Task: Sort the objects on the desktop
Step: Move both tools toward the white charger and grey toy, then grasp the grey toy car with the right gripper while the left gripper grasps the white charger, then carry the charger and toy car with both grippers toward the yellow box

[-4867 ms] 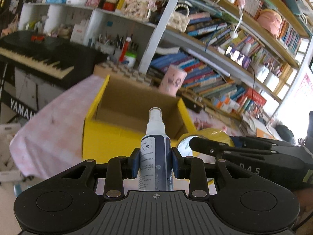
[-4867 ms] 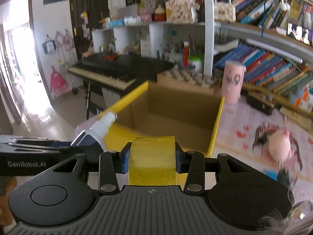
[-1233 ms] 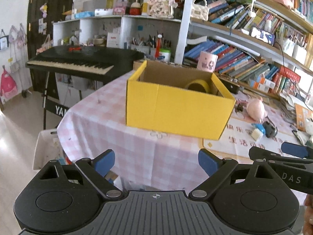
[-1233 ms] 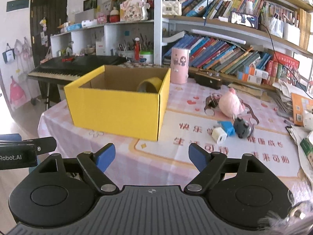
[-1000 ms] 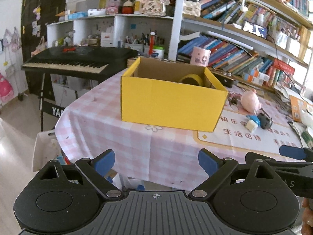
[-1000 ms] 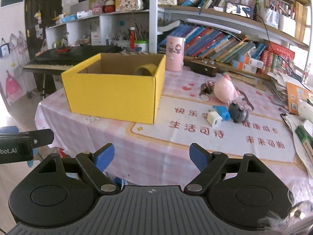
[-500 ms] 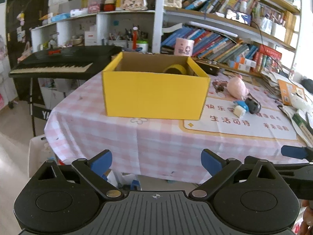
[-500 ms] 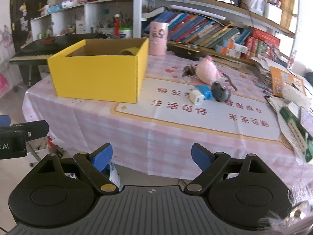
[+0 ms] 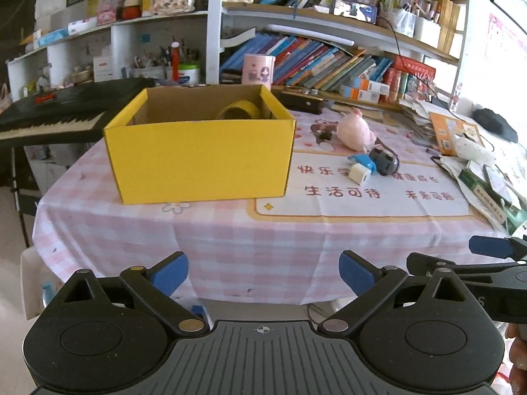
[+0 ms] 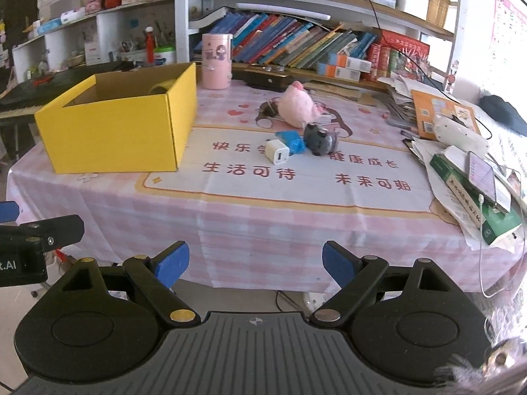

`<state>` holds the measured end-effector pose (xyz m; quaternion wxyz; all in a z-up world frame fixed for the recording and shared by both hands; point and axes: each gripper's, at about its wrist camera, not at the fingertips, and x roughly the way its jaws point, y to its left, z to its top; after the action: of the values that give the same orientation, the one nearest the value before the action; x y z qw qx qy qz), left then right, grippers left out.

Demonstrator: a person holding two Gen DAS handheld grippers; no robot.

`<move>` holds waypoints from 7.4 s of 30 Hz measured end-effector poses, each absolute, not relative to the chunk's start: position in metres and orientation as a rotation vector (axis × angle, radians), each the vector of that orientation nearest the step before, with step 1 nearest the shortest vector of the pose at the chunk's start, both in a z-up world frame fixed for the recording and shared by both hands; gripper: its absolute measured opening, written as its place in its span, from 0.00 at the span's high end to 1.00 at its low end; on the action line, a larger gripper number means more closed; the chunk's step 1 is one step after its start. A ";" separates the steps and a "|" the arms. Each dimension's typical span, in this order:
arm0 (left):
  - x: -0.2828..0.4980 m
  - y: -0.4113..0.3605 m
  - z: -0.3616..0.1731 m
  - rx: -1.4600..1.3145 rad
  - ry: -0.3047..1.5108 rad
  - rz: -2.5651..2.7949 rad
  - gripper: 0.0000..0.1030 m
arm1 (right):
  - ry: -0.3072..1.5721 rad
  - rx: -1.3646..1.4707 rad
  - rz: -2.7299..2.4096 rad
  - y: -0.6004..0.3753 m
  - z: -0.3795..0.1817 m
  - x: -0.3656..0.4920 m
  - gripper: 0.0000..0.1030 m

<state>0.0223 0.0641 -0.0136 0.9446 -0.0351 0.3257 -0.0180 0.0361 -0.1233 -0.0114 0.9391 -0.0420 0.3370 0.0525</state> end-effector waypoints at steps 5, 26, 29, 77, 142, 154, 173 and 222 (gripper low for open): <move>0.029 0.057 -0.014 -0.078 0.667 -0.042 0.03 | 0.687 -0.093 0.106 -0.128 -0.010 0.039 0.15; 0.081 0.008 -0.007 -0.069 0.660 -0.045 0.03 | 0.672 -0.088 0.094 -0.178 -0.003 0.087 0.15; 0.091 0.002 -0.007 -0.082 0.664 -0.031 0.03 | 0.674 -0.095 0.114 -0.185 -0.002 0.100 0.15; 0.239 -0.112 -0.052 -0.050 0.833 0.102 0.05 | 0.737 -0.169 0.399 -0.271 -0.037 0.321 0.19; 0.208 -0.074 -0.006 -0.188 0.694 0.061 0.67 | 0.805 -0.131 0.582 -0.266 -0.005 0.287 0.54; 0.166 -0.047 -0.010 -0.236 0.710 0.027 0.67 | 0.823 -0.132 0.591 -0.230 -0.002 0.240 0.54; 0.082 0.023 -0.010 -0.278 0.684 0.010 0.67 | 0.836 -0.176 0.597 -0.157 0.003 0.153 0.54; -0.029 0.131 -0.008 -0.298 0.644 0.041 0.67 | 0.829 -0.199 0.641 -0.037 0.002 0.027 0.54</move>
<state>-0.0294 0.1313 -0.0075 0.9374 -0.1461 0.3154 0.0202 0.0272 -0.0371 0.0021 0.8610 -0.0951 0.3953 0.3056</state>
